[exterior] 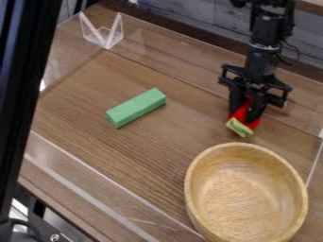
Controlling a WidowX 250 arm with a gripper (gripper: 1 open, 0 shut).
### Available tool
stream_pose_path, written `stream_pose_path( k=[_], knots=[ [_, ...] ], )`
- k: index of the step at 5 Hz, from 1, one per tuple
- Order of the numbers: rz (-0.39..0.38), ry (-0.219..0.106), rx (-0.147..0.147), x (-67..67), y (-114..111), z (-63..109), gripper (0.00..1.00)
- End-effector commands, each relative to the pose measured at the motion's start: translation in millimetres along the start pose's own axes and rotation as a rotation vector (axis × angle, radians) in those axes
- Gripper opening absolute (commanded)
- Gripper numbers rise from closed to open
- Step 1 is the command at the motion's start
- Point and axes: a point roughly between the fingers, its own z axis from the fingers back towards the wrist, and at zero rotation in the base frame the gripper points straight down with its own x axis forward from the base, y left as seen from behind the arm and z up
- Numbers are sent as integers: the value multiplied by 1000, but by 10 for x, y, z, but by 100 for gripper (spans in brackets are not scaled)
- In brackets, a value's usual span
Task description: Move the red object to the right side of the table
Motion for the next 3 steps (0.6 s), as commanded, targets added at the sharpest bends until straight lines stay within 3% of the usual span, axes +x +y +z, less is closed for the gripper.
stream_pose_path(
  k=[1, 3],
  knots=[
    [-80, -20, -11, 50, -305, -51, 0],
    [-90, -26, -17, 75, -354, -53, 0]
  ],
)
